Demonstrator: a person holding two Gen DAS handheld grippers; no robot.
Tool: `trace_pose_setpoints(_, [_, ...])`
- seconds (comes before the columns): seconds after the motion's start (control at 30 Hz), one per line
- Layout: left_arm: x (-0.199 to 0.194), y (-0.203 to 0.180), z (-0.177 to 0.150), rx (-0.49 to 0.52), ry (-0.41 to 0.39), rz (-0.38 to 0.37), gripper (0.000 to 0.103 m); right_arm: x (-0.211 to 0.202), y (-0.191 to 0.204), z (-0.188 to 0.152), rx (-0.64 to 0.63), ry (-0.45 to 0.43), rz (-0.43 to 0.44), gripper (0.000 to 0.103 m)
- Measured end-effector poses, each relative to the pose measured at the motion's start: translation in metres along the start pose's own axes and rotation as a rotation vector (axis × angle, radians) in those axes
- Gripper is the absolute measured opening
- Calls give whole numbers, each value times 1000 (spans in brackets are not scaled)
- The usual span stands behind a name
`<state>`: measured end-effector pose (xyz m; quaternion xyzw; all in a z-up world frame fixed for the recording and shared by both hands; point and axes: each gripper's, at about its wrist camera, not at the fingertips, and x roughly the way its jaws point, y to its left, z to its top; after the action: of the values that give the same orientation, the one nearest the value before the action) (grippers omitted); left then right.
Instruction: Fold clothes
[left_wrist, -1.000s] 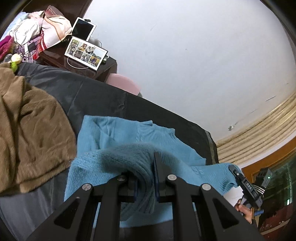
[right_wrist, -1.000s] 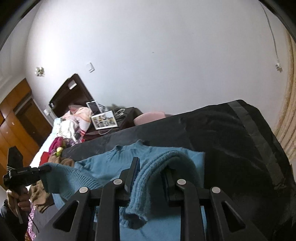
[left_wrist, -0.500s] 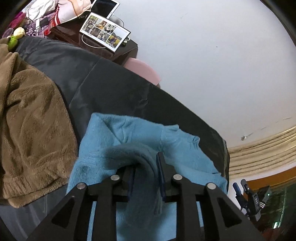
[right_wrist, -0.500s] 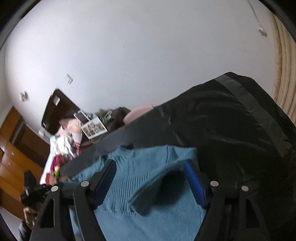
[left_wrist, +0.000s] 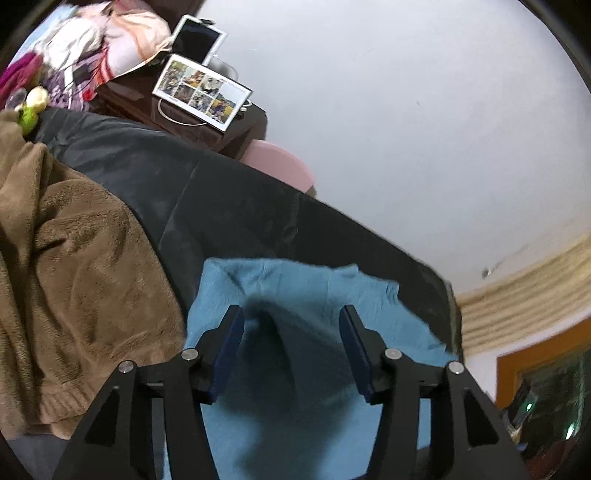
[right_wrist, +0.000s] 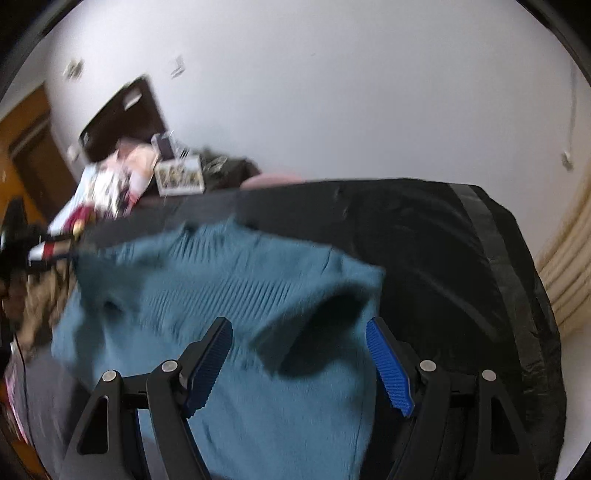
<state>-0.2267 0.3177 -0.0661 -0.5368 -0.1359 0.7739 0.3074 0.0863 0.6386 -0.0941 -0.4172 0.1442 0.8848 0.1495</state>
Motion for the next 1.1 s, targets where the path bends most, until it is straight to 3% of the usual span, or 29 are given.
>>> trace_pose_setpoints(0.37, [29,-19,-57,243,203,45,58,32,27,-25,-229,176,-15,77])
trace_pose_setpoints(0.5, [51,-27,-66,297,265,37,58,57,40,-20,-301,212,-24,77])
trace_pose_setpoints(0.63, [71,-40,-57,316,272,21,59,75,48,-6,-330,212,-27,77])
trace_pose_setpoints(0.77, [88,-42,-37,286,247,30,61,84,43,20,-302,137,-100,77])
trace_pose_setpoints(0.83, [89,-38,-24,243,194,35,61,82,35,34,-252,66,-141,77])
trace_pose_setpoints(0.9, [90,-35,-11,199,139,40,61,78,25,45,-176,10,-150,77])
trace_pose_setpoints(0.97, [88,-24,-5,112,102,-3,61,77,19,50,-121,-24,-140,77])
trace_pose_setpoints(1.1, [86,-7,-2,8,60,-58,61,80,7,50,-26,-39,-103,77])
